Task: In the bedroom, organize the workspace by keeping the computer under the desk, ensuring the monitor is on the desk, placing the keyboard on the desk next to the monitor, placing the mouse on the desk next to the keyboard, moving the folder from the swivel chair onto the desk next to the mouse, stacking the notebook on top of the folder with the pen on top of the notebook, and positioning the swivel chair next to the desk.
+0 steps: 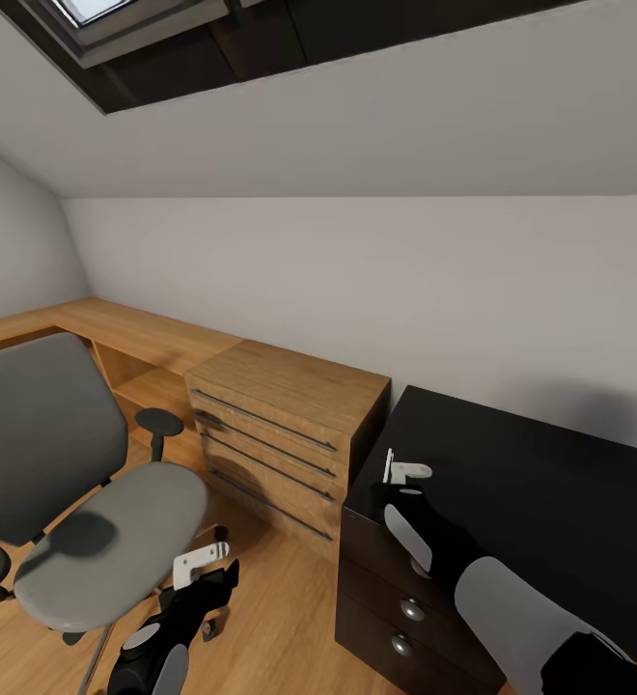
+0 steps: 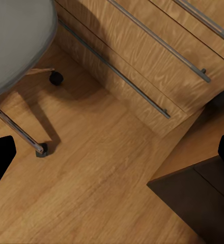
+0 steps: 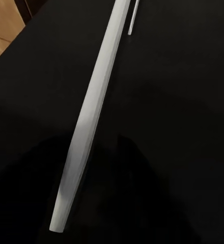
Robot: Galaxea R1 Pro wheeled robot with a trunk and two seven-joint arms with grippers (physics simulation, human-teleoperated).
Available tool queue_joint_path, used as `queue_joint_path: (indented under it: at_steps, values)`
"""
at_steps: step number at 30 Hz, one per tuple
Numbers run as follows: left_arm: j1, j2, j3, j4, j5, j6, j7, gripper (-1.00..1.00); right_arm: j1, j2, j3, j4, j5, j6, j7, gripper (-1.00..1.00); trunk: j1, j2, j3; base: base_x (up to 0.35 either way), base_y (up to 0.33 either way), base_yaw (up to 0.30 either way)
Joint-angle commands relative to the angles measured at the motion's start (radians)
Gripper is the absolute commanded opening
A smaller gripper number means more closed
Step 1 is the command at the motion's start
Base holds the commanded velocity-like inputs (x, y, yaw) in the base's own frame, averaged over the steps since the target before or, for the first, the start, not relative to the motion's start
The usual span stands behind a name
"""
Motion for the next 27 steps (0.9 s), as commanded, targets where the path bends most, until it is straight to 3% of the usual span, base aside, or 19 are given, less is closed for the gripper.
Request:
queue_joint_path:
  at_steps: [1,27]
  values:
    - [-0.001,0.000,-0.001,-0.002,0.011,0.003,0.009,1.00,0.000,-0.001,0.005,0.000,-0.016,0.012,-0.009,-1.00,0.000,-0.001,-0.001,0.000,0.000,0.000]
    - [-0.001,0.000,-0.001,-0.002,0.011,0.003,0.009,1.00,0.000,-0.001,0.004,-0.001,-0.018,0.014,-0.009,-1.00,0.000,-0.001,-0.001,0.000,0.000,0.000]
